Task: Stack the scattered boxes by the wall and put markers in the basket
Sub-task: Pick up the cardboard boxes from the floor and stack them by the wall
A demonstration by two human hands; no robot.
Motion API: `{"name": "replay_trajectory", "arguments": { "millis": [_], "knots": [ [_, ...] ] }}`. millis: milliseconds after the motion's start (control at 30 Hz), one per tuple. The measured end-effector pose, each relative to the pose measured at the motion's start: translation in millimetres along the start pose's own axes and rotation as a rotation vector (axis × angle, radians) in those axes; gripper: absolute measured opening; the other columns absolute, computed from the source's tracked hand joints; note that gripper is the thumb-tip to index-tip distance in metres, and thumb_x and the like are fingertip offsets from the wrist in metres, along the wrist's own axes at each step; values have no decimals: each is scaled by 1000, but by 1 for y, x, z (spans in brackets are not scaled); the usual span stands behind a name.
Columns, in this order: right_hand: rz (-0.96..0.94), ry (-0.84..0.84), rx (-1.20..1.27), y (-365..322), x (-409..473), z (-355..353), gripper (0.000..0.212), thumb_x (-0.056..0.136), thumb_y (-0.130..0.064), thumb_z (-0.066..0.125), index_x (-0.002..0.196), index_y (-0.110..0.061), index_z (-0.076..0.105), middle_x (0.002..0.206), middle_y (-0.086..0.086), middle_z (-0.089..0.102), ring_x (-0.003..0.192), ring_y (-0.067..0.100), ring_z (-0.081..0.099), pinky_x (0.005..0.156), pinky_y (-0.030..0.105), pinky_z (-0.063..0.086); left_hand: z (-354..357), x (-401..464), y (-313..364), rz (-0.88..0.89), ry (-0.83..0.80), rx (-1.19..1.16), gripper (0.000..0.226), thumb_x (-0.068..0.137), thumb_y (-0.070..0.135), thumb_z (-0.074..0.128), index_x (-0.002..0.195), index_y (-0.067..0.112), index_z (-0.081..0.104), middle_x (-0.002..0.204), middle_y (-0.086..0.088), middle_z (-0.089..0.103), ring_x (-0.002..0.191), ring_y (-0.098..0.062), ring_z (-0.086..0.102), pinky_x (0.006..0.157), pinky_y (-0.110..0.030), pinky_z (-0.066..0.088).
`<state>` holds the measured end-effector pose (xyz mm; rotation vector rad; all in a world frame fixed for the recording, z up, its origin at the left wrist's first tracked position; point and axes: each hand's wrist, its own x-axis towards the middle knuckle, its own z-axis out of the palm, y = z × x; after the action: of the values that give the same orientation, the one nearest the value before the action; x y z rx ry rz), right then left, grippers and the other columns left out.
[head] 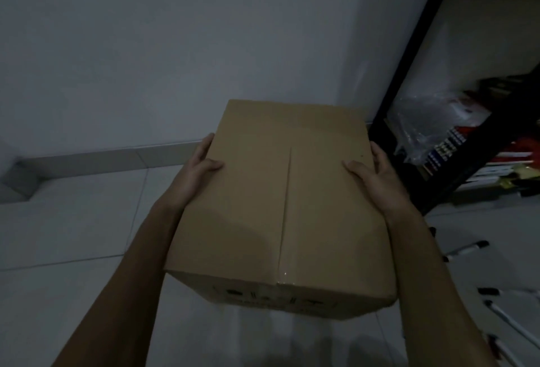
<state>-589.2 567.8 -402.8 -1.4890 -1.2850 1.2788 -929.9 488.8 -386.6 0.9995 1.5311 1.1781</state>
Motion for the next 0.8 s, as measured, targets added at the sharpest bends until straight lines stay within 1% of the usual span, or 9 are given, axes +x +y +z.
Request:
{"name": "replay_trajectory", "arguments": {
  "millis": [67,133,200,333,400,467,533,667,800],
  "knots": [
    [-25,-2,-22,0,2,4,75,84,-41,73,147,-41,34,107,-31,55,79,-21,57,64,6,46,-3,2,-5,8,10,32,71,76,23,60,143,38,40,138,12,54,119,-7,58,92,-28,47],
    [-38,2,-4,0,3,7,76,83,-41,74,148,-40,34,119,-22,57,92,-11,58,82,20,49,-6,4,-9,31,19,75,64,87,20,60,145,37,38,133,18,55,105,10,60,79,-16,48],
    [-50,10,8,1,2,7,74,82,-40,74,146,-40,37,120,-19,58,96,-7,59,86,26,48,-7,6,-11,49,35,104,58,95,18,55,147,36,37,127,21,55,90,21,60,66,-4,46],
    [-95,18,2,0,-3,8,73,84,-37,74,147,-35,38,119,-23,59,95,-14,59,85,14,47,-1,1,-7,105,68,252,53,99,23,53,148,31,35,130,20,50,89,28,55,63,5,39],
    [-146,54,-12,-5,-9,10,69,89,-29,71,148,-28,37,123,-25,54,98,-16,58,83,5,43,1,-5,1,130,113,318,52,98,26,56,147,25,38,138,11,49,112,6,57,81,-2,42],
    [-204,134,-73,-13,-18,11,59,93,-20,65,147,-25,41,132,-14,52,114,-1,54,94,17,42,6,-15,10,204,240,546,50,97,31,58,143,19,44,142,-1,50,122,-19,55,96,-26,45],
    [-296,192,-153,-20,-26,9,47,94,-10,58,140,-20,52,133,0,51,118,13,53,102,28,43,20,-29,17,345,324,796,48,94,36,53,137,14,50,136,-9,54,116,-31,56,97,-42,47],
    [-538,84,-340,-20,-33,-2,35,93,-3,57,125,-12,64,127,2,46,123,25,50,108,31,37,58,-47,37,424,202,1028,51,92,41,47,135,14,52,136,-10,53,119,-31,54,100,-45,43],
    [-758,-53,-473,-5,-38,-18,31,92,-23,56,120,-24,68,126,-7,51,125,16,42,107,37,34,97,-56,44,425,84,1255,54,94,50,40,139,21,48,145,-1,46,132,-21,43,110,-36,29]
  ]
}}
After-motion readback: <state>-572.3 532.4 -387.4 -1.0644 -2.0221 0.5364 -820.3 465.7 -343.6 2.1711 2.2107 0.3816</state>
